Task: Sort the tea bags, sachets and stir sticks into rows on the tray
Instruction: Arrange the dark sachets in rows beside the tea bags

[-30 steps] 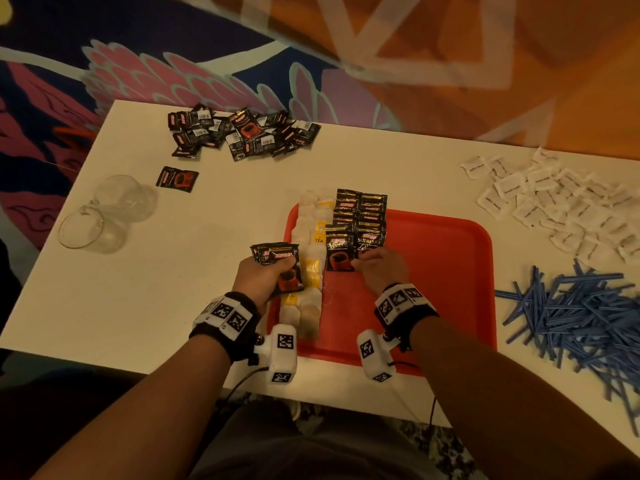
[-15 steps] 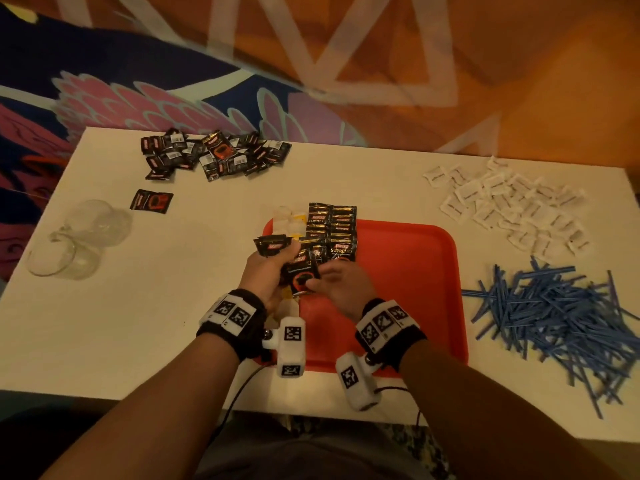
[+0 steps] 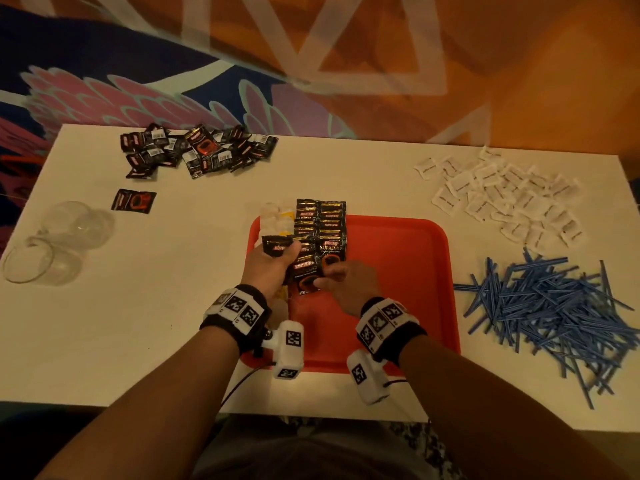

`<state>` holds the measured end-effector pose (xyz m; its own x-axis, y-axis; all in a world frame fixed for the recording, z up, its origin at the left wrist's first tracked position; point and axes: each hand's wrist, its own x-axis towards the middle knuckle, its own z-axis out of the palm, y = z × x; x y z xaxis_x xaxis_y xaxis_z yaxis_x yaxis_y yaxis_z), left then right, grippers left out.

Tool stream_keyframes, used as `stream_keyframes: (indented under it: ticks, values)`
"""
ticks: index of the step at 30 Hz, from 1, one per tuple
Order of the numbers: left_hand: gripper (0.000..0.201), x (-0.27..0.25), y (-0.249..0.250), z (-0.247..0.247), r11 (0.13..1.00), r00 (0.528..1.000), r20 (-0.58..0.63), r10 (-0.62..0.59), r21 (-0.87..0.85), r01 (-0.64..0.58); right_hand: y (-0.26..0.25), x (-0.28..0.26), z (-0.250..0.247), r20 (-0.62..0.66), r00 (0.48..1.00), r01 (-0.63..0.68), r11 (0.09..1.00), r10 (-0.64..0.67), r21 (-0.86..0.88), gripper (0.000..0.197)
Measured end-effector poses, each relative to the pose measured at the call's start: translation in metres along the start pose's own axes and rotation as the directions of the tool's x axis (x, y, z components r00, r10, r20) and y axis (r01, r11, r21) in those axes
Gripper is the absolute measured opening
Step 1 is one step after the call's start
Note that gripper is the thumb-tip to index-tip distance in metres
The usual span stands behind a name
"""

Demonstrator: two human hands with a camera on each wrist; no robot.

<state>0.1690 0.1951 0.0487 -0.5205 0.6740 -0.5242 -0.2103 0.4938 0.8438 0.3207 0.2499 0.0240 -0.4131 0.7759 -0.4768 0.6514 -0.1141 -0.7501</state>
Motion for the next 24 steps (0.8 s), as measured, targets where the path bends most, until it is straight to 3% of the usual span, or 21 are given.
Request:
stream_keyframes:
  ticks: [3, 7, 10, 16, 24]
  values:
    - [0.003, 0.003, 0.000, 0.000, 0.953, 0.996, -0.012, 0.083, 0.293, -0.076, 0.013, 0.008, -0.009, -0.014, 0.997, -0.082, 0.993, 0.081, -0.083, 0.018]
    - [0.022, 0.011, -0.008, 0.000, 0.817, 0.996, 0.054, 0.067, 0.570, -0.086, 0.029, 0.021, -0.015, -0.064, 0.971, -0.232, 0.972, 0.228, -0.050, 0.028]
    - [0.020, 0.015, -0.011, 0.003, 0.780, 0.995, 0.101, 0.010, 0.622, -0.071, 0.033, 0.030, -0.016, -0.078, 0.960, -0.275, 0.960, 0.271, -0.054, 0.030]
    - [0.005, 0.019, -0.010, 0.007, 0.773, 0.996, 0.083, -0.041, 0.634, -0.021, 0.031, 0.042, -0.013, -0.081, 0.961, -0.273, 0.955, 0.265, -0.116, 0.023]
    - [0.025, 0.020, -0.004, 0.010, 0.750, 0.993, 0.116, 0.001, 0.657, -0.078, 0.031, 0.046, -0.009, -0.112, 0.953, -0.292, 0.951, 0.281, -0.098, 0.016]
